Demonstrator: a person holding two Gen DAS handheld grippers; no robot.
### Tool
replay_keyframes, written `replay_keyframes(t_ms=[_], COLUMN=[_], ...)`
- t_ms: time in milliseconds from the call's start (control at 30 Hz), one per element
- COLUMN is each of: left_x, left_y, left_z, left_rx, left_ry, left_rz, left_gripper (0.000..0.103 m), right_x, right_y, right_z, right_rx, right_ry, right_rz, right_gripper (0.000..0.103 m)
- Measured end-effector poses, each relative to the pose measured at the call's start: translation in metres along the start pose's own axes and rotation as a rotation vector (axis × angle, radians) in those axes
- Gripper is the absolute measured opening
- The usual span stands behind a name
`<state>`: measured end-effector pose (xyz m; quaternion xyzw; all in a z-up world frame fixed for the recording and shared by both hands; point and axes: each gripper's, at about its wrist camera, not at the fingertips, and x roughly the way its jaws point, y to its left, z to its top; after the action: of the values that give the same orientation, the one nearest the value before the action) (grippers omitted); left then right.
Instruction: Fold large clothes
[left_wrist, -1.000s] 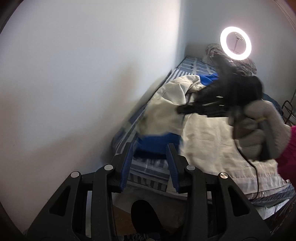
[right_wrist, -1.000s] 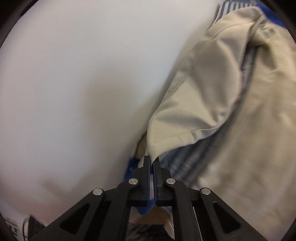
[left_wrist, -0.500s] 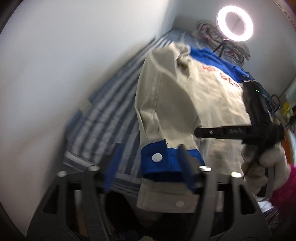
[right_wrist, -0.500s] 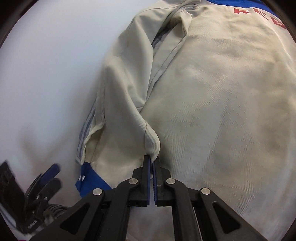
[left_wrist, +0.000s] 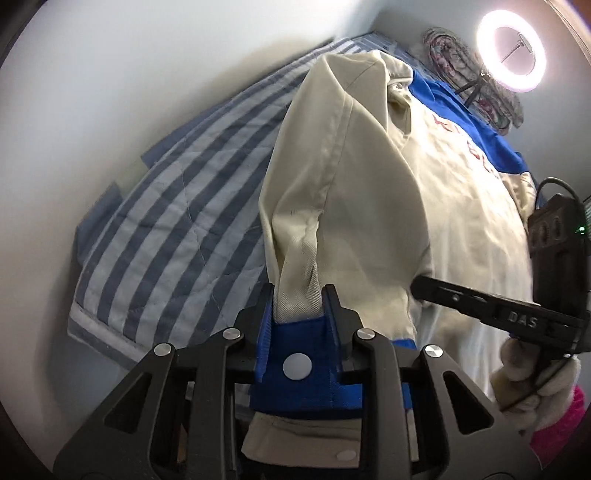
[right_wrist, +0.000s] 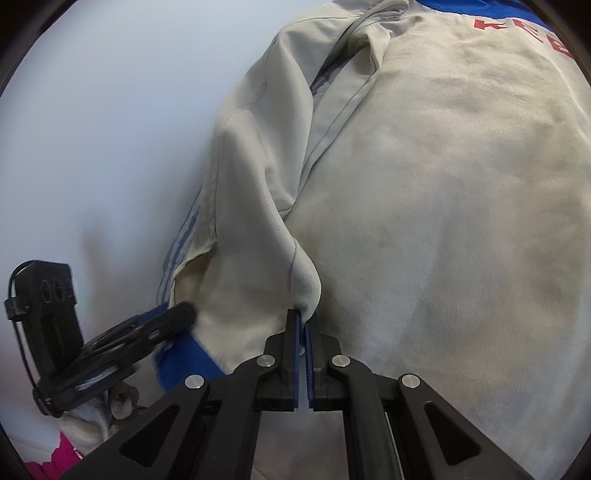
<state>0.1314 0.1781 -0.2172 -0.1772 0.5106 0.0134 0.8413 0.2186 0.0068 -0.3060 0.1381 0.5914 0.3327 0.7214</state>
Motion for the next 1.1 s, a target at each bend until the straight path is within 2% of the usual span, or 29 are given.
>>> replay_keyframes(t_ms=[133, 200, 367, 467, 533, 667, 767, 833, 933, 1067, 1100], left_x=[-0.027, -0.052, -0.124, -0.147, -0.150, -0.145, -0.132, -0.125, -0.117, -0.108, -0.110], left_y=[-0.007, -0.013, -0.027, -0.039, -0.048, -0.069, -0.084, -0.092, -0.101, -0.118, -0.118], left_z=[0.005, 0.010, 0.016, 0.007, 0.000, -0.019, -0.031, -0.040, -0.053, -0.078, -0.084], left_rx=[0.047, 0.100, 0.227, 0.329, 0.366, 0.457, 0.524, 0.558, 0.616, 0.701, 0.713], left_ry=[-0.096, -0.182, -0.402, -0.473, -0.478, -0.465, -0.432, -0.413, -0.373, -0.343, -0.338], left_rz=[0.014, 0.061, 0.139, 0.156, 0.119, 0.059, 0.018, -0.003, -0.026, -0.043, -0.050], left_gripper=[0.021, 0.021, 0.020, 0.020, 0.020, 0.020, 0.020, 0.020, 0.020, 0.020, 0.020], right_x=[-0.010, -0.024, -0.073, -0.098, -0.111, -0.116, -0.101, -0.087, -0.061, -0.025, -0.019], right_y=[0.005, 0.004, -0.004, -0.005, -0.003, 0.012, 0.024, 0.032, 0.048, 0.068, 0.069], right_z=[0.002, 0.008, 0.038, 0.071, 0.101, 0.152, 0.190, 0.210, 0.225, 0.233, 0.231], right_rx=[-0.033, -0.042, -0.047, -0.044, -0.046, -0.084, -0.114, -0.121, -0.154, -0.207, -0.219], right_ry=[-0.009, -0.036, -0.148, -0.205, -0.236, -0.263, -0.210, -0.181, -0.122, -0.039, -0.022], right_rz=[0.014, 0.023, 0.034, 0.019, 0.004, -0.087, -0.099, -0.135, -0.199, -0.335, -0.375], right_gripper=[0.009, 0.034, 0.036, 0.044, 0.047, 0.057, 0.063, 0.063, 0.063, 0.062, 0.059])
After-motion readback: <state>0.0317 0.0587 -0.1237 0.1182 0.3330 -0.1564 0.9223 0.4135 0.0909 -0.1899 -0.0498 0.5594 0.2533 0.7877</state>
